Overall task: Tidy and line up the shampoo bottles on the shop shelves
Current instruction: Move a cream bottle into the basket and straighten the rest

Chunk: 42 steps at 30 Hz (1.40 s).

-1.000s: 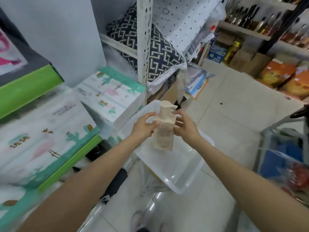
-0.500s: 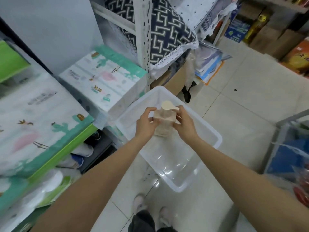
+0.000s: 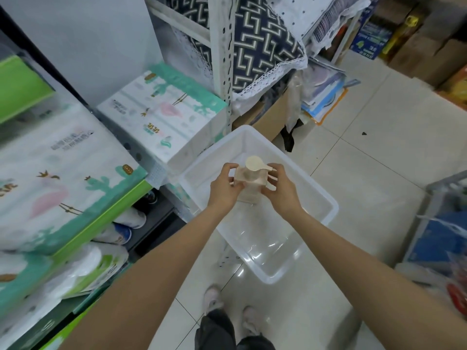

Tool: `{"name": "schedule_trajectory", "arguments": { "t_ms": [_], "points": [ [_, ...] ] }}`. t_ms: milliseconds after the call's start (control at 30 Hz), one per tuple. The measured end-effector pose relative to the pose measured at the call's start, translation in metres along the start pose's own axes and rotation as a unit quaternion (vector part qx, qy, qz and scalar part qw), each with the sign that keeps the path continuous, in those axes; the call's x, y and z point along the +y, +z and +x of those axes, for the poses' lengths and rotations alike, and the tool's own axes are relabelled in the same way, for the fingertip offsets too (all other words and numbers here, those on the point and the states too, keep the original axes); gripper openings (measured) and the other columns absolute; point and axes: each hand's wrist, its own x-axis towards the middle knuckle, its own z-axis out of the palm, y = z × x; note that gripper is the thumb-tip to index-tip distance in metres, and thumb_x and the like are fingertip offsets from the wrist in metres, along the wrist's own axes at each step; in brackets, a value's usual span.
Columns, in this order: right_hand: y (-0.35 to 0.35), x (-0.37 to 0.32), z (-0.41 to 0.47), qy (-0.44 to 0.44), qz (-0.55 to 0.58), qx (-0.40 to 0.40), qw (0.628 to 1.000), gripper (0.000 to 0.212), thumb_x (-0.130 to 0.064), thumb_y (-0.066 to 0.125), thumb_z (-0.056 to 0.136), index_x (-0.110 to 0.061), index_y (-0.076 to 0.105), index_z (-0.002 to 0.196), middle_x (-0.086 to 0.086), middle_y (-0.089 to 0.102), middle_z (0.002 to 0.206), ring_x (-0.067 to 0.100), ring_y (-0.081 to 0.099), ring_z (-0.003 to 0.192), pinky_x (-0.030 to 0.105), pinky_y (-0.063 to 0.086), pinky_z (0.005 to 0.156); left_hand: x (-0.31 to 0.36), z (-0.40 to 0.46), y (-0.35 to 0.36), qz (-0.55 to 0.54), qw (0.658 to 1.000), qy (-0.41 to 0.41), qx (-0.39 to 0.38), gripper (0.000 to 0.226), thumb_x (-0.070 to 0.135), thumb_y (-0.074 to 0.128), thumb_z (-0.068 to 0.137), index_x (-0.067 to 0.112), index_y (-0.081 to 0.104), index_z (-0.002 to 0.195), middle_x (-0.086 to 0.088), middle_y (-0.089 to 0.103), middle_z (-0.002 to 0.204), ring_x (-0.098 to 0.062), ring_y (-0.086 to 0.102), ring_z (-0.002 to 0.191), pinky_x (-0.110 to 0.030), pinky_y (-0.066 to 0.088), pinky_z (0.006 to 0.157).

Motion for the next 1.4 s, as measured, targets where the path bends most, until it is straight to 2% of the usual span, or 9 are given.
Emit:
{"name": "schedule_trajectory", "arguments": {
  "t_ms": [100, 200, 300, 500, 700, 833, 1067, 1300, 1400],
  "points": [
    [-0.005, -0.006, -0.007, -0.004, -0.070, 0.020, 0.997, 0.054, -0.003, 0.060, 0.088, -0.013, 0.035, 0.135, 0.005, 0.050, 0.114, 0.018, 0.056, 0.098, 0.025, 0.044, 0.080, 0.008, -0.003, -0.007, 0.035, 0.999, 0.012, 0.009, 0.052, 0.018, 0.064, 0.086, 0.020, 0.039, 0.132, -0.014, 0.051, 0.124, -0.026, 0.051, 0.113, -0.026, 0.041, 0.086],
    [-0.014, -0.008, -0.016, -0.019, -0.159, 0.011, 0.987, 0.041, -0.011, 0.059, 0.090, -0.012, 0.042, 0.127, 0.007, 0.054, 0.106, 0.020, 0.055, 0.093, 0.028, 0.045, 0.078, 0.019, -0.012, -0.023, 0.097, 0.994, 0.041, 0.039, 0.045, 0.020, 0.062, 0.088, 0.015, 0.043, 0.128, -0.012, 0.053, 0.123, -0.025, 0.054, 0.110, -0.026, 0.041, 0.085],
    [-0.018, -0.015, -0.028, -0.038, -0.221, -0.037, 0.974, 0.023, -0.017, 0.057, 0.091, -0.010, 0.055, 0.113, 0.007, 0.060, 0.099, 0.022, 0.057, 0.090, 0.027, 0.043, 0.074, 0.026, -0.031, -0.041, 0.165, 0.984, 0.039, 0.058, 0.031, 0.025, 0.059, 0.090, 0.016, 0.052, 0.118, -0.007, 0.060, 0.110, -0.022, 0.057, 0.101, -0.035, 0.048, 0.084],
    [-0.002, -0.058, -0.063, -0.133, -0.259, -0.126, 0.948, 0.030, -0.029, 0.053, 0.094, -0.009, 0.058, 0.114, 0.008, 0.064, 0.103, 0.023, 0.059, 0.095, 0.027, 0.042, 0.077, 0.029, -0.108, -0.083, 0.280, 0.956, 0.054, 0.069, 0.031, 0.029, 0.054, 0.091, 0.019, 0.053, 0.121, -0.003, 0.060, 0.108, -0.019, 0.057, 0.094, -0.035, 0.048, 0.082],
    [0.038, -0.126, -0.112, -0.223, -0.272, -0.213, 0.912, 0.034, -0.035, 0.050, 0.095, -0.009, 0.057, 0.116, 0.009, 0.061, 0.111, 0.024, 0.057, 0.100, 0.026, 0.038, 0.074, 0.023, -0.202, -0.145, 0.283, 0.946, 0.027, 0.157, 0.025, 0.028, 0.054, 0.093, 0.017, 0.058, 0.115, -0.002, 0.066, 0.103, -0.022, 0.062, 0.091, -0.030, 0.048, 0.075],
    [0.080, -0.176, -0.158, -0.296, -0.273, -0.276, 0.873, 0.032, -0.035, 0.051, 0.094, -0.010, 0.058, 0.112, 0.009, 0.062, 0.103, 0.022, 0.057, 0.092, 0.029, 0.041, 0.071, 0.019, -0.273, -0.194, 0.270, 0.931, 0.009, 0.247, 0.025, 0.030, 0.052, 0.094, 0.020, 0.057, 0.116, 0.002, 0.064, 0.101, -0.019, 0.060, 0.088, -0.031, 0.048, 0.073],
    [0.171, -0.252, -0.247, -0.412, -0.287, -0.326, 0.801, 0.031, -0.034, 0.050, 0.095, -0.015, 0.055, 0.119, 0.004, 0.059, 0.111, 0.016, 0.054, 0.093, 0.027, 0.039, 0.073, -0.015, -0.388, -0.288, 0.224, 0.923, -0.020, 0.311, 0.026, 0.033, 0.055, 0.092, 0.022, 0.058, 0.115, 0.002, 0.061, 0.096, -0.016, 0.058, 0.086, -0.029, 0.046, 0.076],
    [0.284, -0.321, -0.361, -0.480, -0.219, -0.326, 0.784, 0.028, -0.032, 0.054, 0.093, -0.017, 0.059, 0.116, 0.000, 0.060, 0.107, 0.016, 0.056, 0.096, 0.028, 0.044, 0.073, -0.062, -0.507, -0.404, 0.220, 0.876, -0.004, 0.429, 0.021, 0.030, 0.057, 0.091, 0.019, 0.061, 0.109, 0.003, 0.065, 0.092, -0.014, 0.057, 0.081, -0.029, 0.046, 0.075],
    [0.331, -0.348, -0.408, -0.481, -0.177, -0.317, 0.798, 0.023, -0.027, 0.055, 0.093, -0.015, 0.060, 0.113, -0.002, 0.057, 0.098, 0.016, 0.056, 0.089, 0.020, 0.043, 0.059, -0.079, -0.552, -0.457, 0.221, 0.861, 0.010, 0.458, 0.019, 0.029, 0.058, 0.091, 0.021, 0.061, 0.107, 0.005, 0.066, 0.089, -0.015, 0.059, 0.081, -0.030, 0.047, 0.072]
  ]
}}
